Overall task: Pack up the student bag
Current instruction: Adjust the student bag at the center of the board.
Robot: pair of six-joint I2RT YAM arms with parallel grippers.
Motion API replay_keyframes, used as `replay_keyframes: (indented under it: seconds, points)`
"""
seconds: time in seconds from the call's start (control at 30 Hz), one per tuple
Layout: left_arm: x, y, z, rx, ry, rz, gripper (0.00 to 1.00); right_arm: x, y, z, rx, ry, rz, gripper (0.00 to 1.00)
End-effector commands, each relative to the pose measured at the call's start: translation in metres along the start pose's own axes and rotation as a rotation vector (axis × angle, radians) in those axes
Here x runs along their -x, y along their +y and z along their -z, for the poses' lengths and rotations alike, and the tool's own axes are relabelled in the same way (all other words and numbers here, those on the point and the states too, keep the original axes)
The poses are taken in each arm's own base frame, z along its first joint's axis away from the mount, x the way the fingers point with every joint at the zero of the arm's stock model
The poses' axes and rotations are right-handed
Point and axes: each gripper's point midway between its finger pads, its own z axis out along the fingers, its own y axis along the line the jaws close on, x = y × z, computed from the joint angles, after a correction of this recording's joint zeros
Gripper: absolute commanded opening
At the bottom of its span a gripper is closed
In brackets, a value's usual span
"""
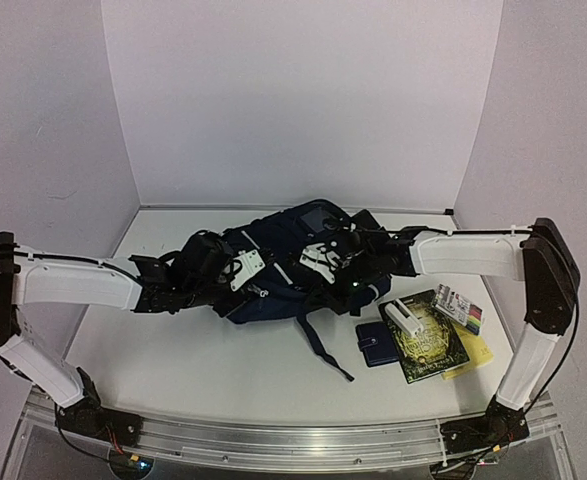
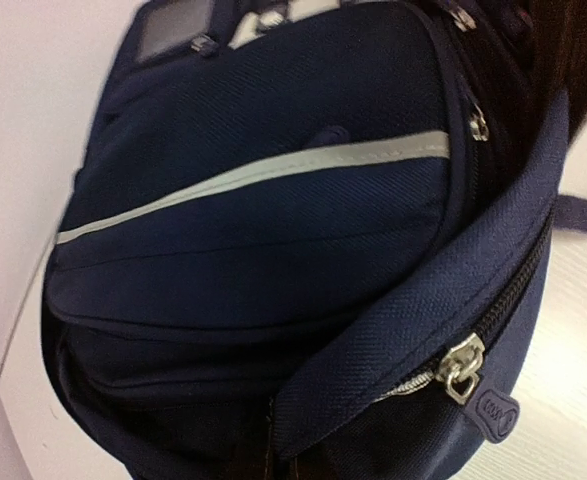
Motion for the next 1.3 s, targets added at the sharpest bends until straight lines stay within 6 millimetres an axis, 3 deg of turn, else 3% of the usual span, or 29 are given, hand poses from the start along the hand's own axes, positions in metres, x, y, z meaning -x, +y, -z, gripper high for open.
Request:
replay_keyframes:
  seconds: [0.0,0.07,0.13,0.23,0.43,0.57,0.7,0.77,1.07,1.27]
  points:
    - [0.089,0.07,0.061,0.334,-0.378,0.117,0.0,0.05,0.017,0.036,0.046,-0.143,0.063,0.0]
    - [0.097,0.065,0.068,0.378,-0.415,0.079,0.0,0.05,0.016,0.036,0.038,-0.141,0.066,0.0]
    - [0.091,0.063,0.067,0.42,-0.422,0.079,0.0,0.052,0.014,0.037,0.025,-0.14,0.07,0.0]
    - [0.067,0.058,0.056,0.41,-0.396,0.16,0.0,0.053,0.007,0.038,-0.012,-0.134,0.072,0.0]
    - [0.007,0.039,0.007,0.439,-0.152,0.274,0.01,0.057,-0.007,0.036,-0.073,-0.133,0.045,0.0]
    - [-0.012,0.022,-0.006,0.372,-0.072,0.323,0.2,0.06,-0.003,0.037,-0.055,-0.15,0.038,0.0]
    - [-0.016,0.013,0.002,0.281,-0.045,0.389,0.61,0.058,-0.004,0.038,-0.062,-0.144,0.047,0.0]
    - [-0.022,0.014,0.008,0.268,-0.018,0.449,0.69,0.055,-0.003,0.037,-0.06,-0.139,0.05,0.0]
    - [-0.053,0.012,0.043,-0.004,0.026,1.023,0.66,0.039,-0.002,0.022,-0.041,-0.103,0.01,0.0]
    - [-0.084,0.01,0.051,0.034,0.037,1.374,0.66,0.033,0.007,0.009,0.012,-0.097,-0.044,0.0]
